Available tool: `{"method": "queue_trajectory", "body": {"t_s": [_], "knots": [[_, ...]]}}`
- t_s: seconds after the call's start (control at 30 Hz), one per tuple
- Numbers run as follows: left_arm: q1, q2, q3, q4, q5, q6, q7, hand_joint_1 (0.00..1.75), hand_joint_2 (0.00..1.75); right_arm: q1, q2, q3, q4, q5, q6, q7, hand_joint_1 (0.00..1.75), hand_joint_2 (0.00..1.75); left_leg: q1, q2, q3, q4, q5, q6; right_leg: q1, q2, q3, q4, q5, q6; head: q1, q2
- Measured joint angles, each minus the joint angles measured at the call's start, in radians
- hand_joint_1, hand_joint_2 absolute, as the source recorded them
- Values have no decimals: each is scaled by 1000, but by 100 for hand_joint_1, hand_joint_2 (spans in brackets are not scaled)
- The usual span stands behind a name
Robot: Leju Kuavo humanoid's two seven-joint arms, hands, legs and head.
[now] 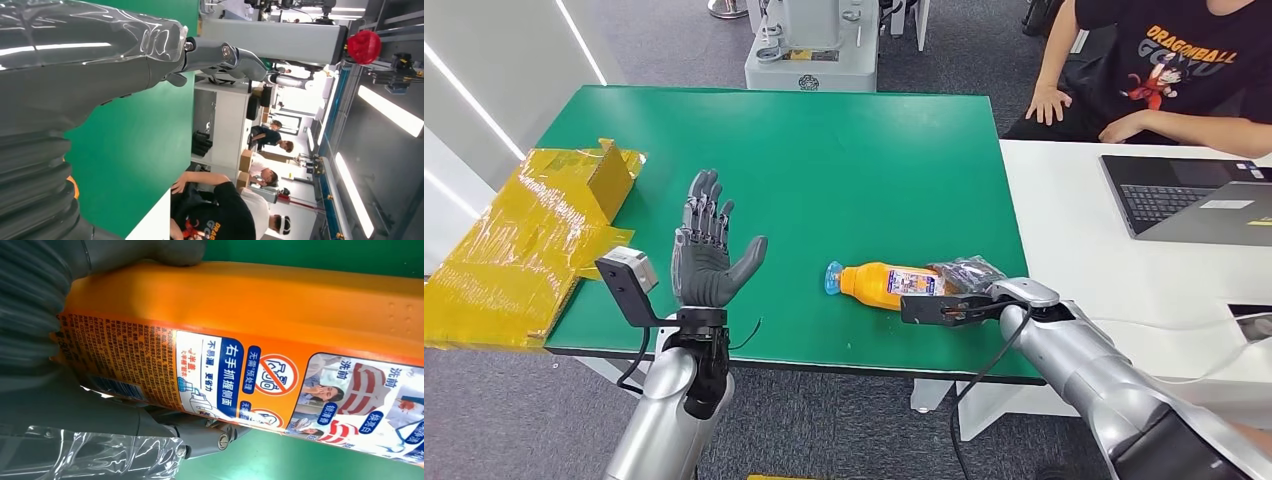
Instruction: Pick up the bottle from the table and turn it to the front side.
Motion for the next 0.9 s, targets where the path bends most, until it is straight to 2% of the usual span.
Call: {"method": "queue_trajectory", "body": {"t_s": [0.27,0.57,0.77,0.9], "knots": [[-2,3,0,13,-1,2,-2,0,175,13,0,-17,-4,8,-62,-1,175,175,0,0,0,0,0,0,0,0,0,0,0,0,0,0],[11,6,0,13,-18,18,-3,0,175,65,14,-96,-40,34,-351,-5,175,175,0,-1,-2,0,0,0,0,-1,0,0,0,0,0,0],[16,4,0,9,-29,26,-3,0,175,111,45,-209,-121,48,-576,-90,175,175,0,-1,-3,0,0,0,0,-1,-1,0,0,0,0,0],[18,2,0,9,-34,27,-3,0,175,153,64,-283,-193,45,-660,-139,175,175,0,-1,-3,0,0,0,0,-2,-1,0,0,0,0,0]]}}
